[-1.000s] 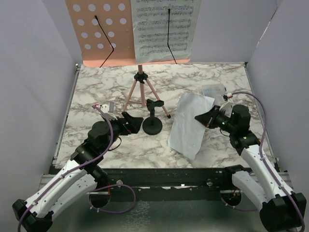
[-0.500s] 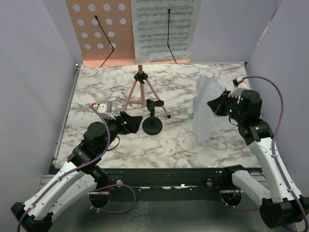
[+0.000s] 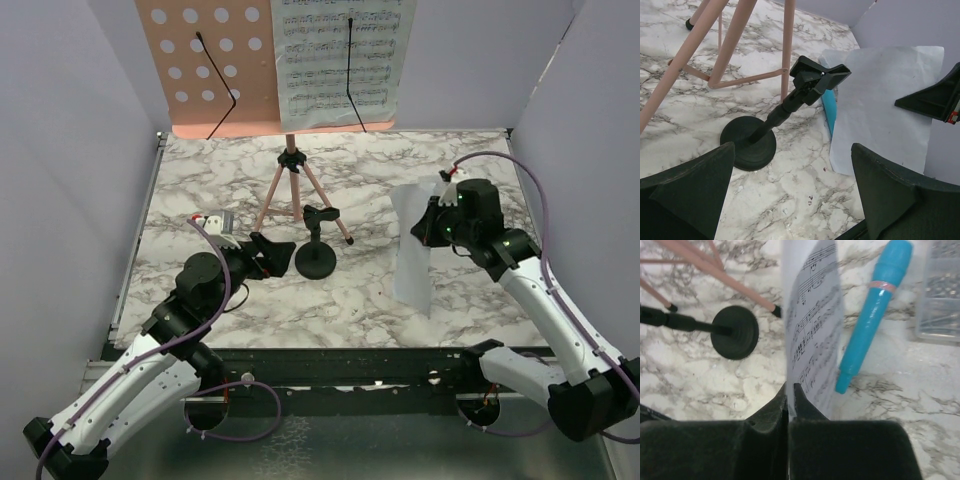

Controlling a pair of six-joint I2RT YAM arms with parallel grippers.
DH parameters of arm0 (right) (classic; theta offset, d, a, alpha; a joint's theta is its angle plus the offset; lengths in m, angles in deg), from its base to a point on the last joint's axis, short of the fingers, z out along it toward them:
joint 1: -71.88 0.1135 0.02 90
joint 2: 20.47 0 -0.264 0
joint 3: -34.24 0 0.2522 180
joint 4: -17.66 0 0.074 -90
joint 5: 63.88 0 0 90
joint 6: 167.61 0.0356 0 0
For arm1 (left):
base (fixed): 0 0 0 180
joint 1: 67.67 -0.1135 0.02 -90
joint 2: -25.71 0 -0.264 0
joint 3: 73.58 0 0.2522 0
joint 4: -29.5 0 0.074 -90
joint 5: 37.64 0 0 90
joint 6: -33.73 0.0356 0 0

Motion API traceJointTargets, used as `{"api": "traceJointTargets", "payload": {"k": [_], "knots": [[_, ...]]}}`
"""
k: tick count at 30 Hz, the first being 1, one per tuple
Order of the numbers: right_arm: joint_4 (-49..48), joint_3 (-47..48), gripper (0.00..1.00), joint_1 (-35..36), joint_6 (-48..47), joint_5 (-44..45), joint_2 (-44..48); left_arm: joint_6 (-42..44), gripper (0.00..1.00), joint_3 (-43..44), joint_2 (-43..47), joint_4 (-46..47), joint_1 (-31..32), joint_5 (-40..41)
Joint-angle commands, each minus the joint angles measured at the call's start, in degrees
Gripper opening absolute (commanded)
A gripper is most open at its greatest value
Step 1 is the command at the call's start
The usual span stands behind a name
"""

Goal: Set up the instrument practice props

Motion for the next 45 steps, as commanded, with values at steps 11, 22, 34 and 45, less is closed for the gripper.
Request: {"api": "traceJointTargets", "payload": {"k": [11, 22, 34, 45], "knots": [[-8.2, -9.8, 0.15, 15.5, 8.5, -8.5, -3.3, 0.0, 0.99, -2.1, 0.2, 0.1, 0.2, 0.4], [-31.2, -21.8, 0.48, 16.5, 22.1, -29.9, -3.3, -3.3, 0.99, -4.0, -0.1, 0.2, 0.2, -1.1], [-51.5, -28.8, 0.68, 18.1, 33.2, -37.6, -8.4, -9.4, 0.99, -9.3, 0.5, 0.2, 0.2, -5.8], [-54.0, -29.9, 0.81, 20.1, 33.4, -39.4, -9.7, -15.7, 0.99, -14.8, 1.8, -0.1, 0.2, -8.6]]}}
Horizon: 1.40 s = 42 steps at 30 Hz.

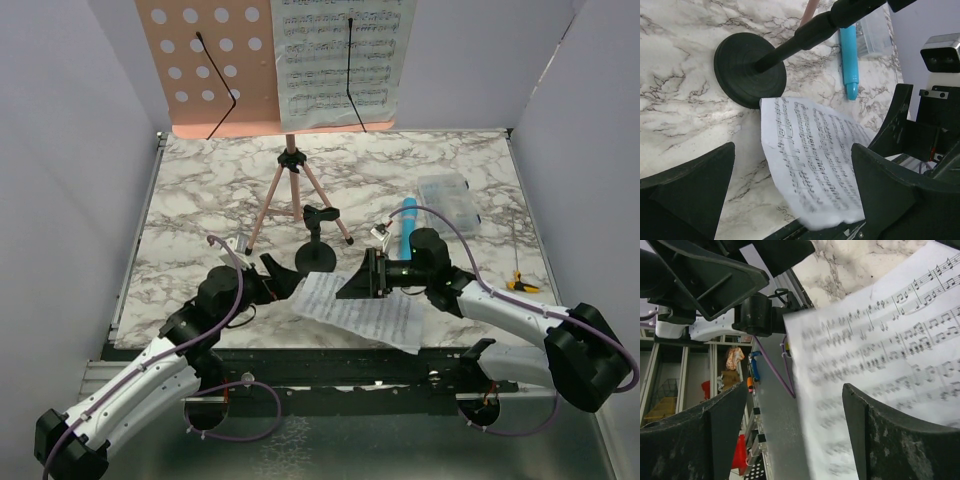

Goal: Set up the instrument practice props

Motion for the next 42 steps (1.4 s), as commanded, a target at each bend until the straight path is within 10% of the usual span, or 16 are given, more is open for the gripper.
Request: {"api": "traceJointTargets", "payload": {"k": [1, 15, 33, 42], "knots": [[-2.3, -0.7, 0.81, 0.5, -0.4, -2.3, -0.9, -4.0, 0.99, -2.0, 0.1, -0.2, 0.2, -2.2], [15.0, 2.3, 0.82, 0.3, -14.9, 15.7, -2.2, -10.1, 0.99, -7.9, -7.6, 1.9, 0.2, -6.9], [13.5, -3.9, 0.82, -3.6, -11.6, 15.8, 3.3, -2.9, 0.91, -12.6, -24.2, 35.4, 0.2, -14.7], [17.5, -2.1, 0.82, -3.6, -13.4, 18.1, 9.0, 3.0, 0.68, -5.7, -44.1, 44.5, 0.3, -22.0]]}}
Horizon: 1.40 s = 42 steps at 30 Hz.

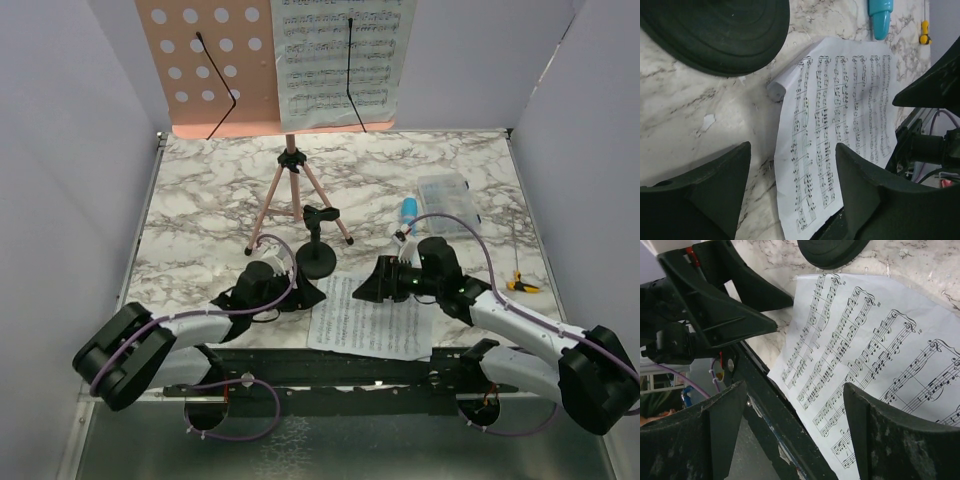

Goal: Set up the instrument practice props

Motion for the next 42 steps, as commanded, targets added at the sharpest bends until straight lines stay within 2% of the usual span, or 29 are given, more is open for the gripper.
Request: {"api": "traceJointTargets", "payload": {"k": [1, 7, 13, 17, 19, 24, 30, 35, 42], "knots": [[3.8, 2.2, 0.82, -0.3, -1.8, 3.1, 2.9, 5.1, 0.65, 4.4, -9.2, 7.4, 0.3, -5.8], [9.2, 4.0, 0.82, -0.3, -4.1, 5.4, 5.2, 7.2, 0.36, 7.1, -17.6, 10.7, 0.5, -7.3], [11.5, 5.4, 0.82, -0.3, -6.4, 7.3, 6.0, 8.9, 0.01, 6.1, -13.8, 11.0, 0.5, -6.9], [12.5, 6.2, 0.82, -0.3, -8.1, 8.1, 7.2, 10.2, 0.0, 4.9, -5.4, 10.2, 0.5, -8.2], [12.8, 6.7, 0.82, -0.3, -9.0, 8.5, 8.3, 11.5, 0.0, 5.3, -1.5, 6.7, 0.5, -9.0], [14.0, 8.5, 0.82, -0.3, -11.3, 9.2, 12.4, 17.2, 0.0, 10.0, 6.7, -6.0, 0.7, -14.0], [14.8, 11.1, 0.83, -0.3, -14.5, 10.1, 18.5, 18.1, 0.0, 15.8, 14.4, -10.0, 1.4, -16.4], [13.8, 12.0, 0.87, -0.3, -16.6, 10.0, 22.2, 24.7, 0.0, 23.6, 16.6, -20.0, 1.4, -19.8], [13.4, 13.6, 0.88, -0.3, -19.8, 8.4, 24.3, 32.0, 0.0, 31.3, 15.6, -30.2, 1.4, -24.7]]}}
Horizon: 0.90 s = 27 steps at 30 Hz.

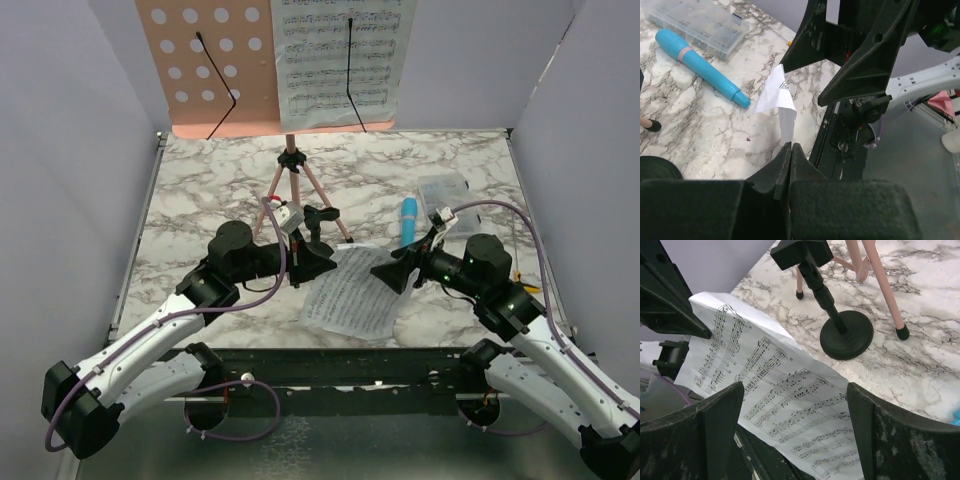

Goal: Set up the instrument practice props

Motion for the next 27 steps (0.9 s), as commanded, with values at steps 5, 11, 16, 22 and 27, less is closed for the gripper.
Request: {"api": "traceJointTargets", "payload": {"k": [5, 11, 16, 22, 27], "knots": [[-0.6, 2.4, 0.88, -0.2, -4.3, -1.2, 4.8, 8.1, 0.0, 5.5, -0.3, -11.4, 0.4, -6.2], [-1.3, 2.0, 0.92, -0.2, -6.2, -2.4, 6.7, 8.4, 0.0, 7.3, -0.1, -12.0, 0.3, -7.7], [-2.3, 2.6, 0.92, -0.2, -8.4, -12.3, 2.1, 7.6, 0.0, 9.0, -0.1, -12.1, 0.3, -11.0], [-3.5, 2.8, 0.91, -0.2, -8.4, -16.8, -2.8, 7.0, 0.0, 9.9, 1.0, -12.1, 0.4, -12.5], [-5.5, 2.3, 0.86, -0.2, -8.0, -21.5, -3.9, 6.9, 0.0, 10.0, 2.6, -12.0, 0.4, -8.9]]}}
